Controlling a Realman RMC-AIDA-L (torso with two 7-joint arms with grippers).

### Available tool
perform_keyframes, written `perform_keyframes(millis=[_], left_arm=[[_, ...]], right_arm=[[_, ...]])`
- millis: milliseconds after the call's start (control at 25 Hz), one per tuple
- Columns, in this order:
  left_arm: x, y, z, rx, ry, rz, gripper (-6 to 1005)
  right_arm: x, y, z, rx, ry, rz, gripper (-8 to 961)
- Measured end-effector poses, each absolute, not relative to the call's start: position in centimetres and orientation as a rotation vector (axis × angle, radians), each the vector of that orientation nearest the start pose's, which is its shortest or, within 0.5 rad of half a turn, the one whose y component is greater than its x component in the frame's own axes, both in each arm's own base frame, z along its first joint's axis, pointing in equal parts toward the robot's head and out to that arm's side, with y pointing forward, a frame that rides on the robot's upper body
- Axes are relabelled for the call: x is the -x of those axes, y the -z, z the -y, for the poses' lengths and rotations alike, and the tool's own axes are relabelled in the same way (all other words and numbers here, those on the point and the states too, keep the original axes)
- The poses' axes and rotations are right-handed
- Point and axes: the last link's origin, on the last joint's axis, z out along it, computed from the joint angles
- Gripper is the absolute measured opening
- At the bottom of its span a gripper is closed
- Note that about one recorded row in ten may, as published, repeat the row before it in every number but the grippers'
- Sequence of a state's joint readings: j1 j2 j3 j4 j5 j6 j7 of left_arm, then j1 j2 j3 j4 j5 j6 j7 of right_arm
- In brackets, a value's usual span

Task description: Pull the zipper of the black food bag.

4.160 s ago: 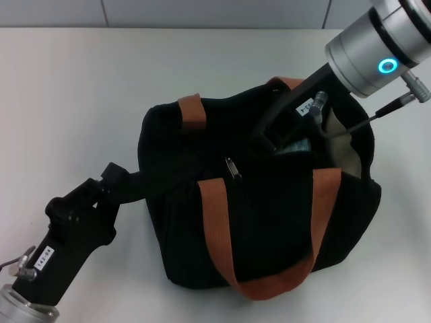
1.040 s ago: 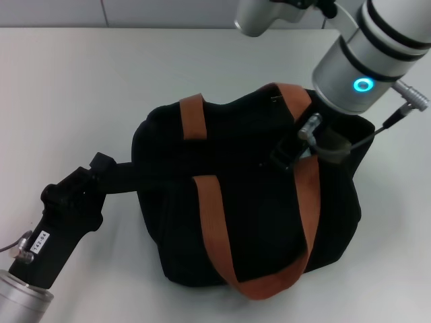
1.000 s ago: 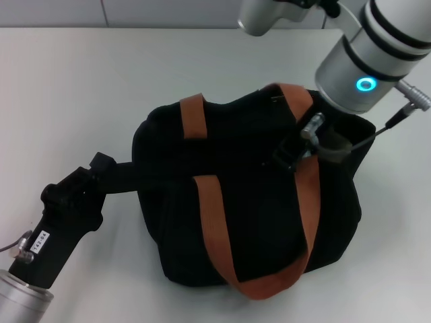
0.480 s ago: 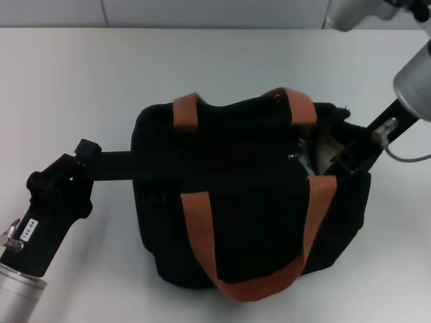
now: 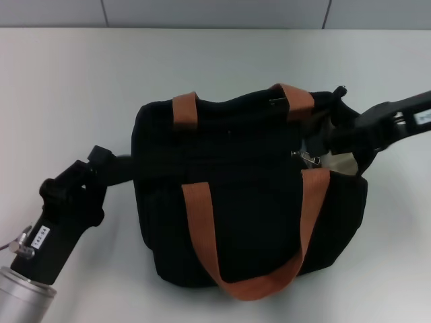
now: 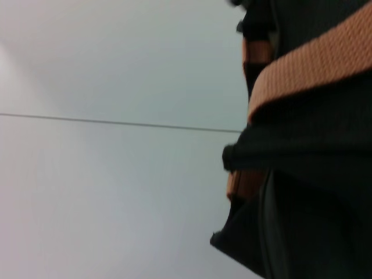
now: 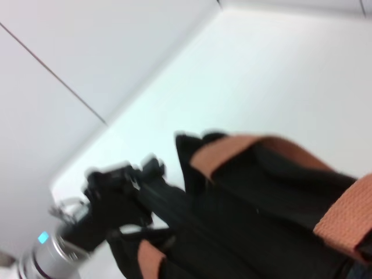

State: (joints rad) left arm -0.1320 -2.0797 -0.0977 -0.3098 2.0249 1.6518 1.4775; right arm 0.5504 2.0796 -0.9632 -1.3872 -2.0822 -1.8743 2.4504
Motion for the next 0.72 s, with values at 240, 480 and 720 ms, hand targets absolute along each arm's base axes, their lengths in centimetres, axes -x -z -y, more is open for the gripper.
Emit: perform_keyframes(millis=[240, 480, 720], left_arm=[[29.2, 5.4, -18.6, 1.426, -0.088, -0.888, 128], [29.5, 2.7, -21.0, 1.296, -0.134, -0.764, 324], [30.9, -2.6, -22.5, 1.196, 0.218, -0.41, 668]], right_arm=[[-19.0, -9.1, -29.9, 2.822, -0.723, -0.976, 129], [-21.9, -10.8, -27.6, 2.678, -1.106, -0.739, 338], [-24.6, -10.7, -26.5, 2.536, -1.242, -0.535, 567]])
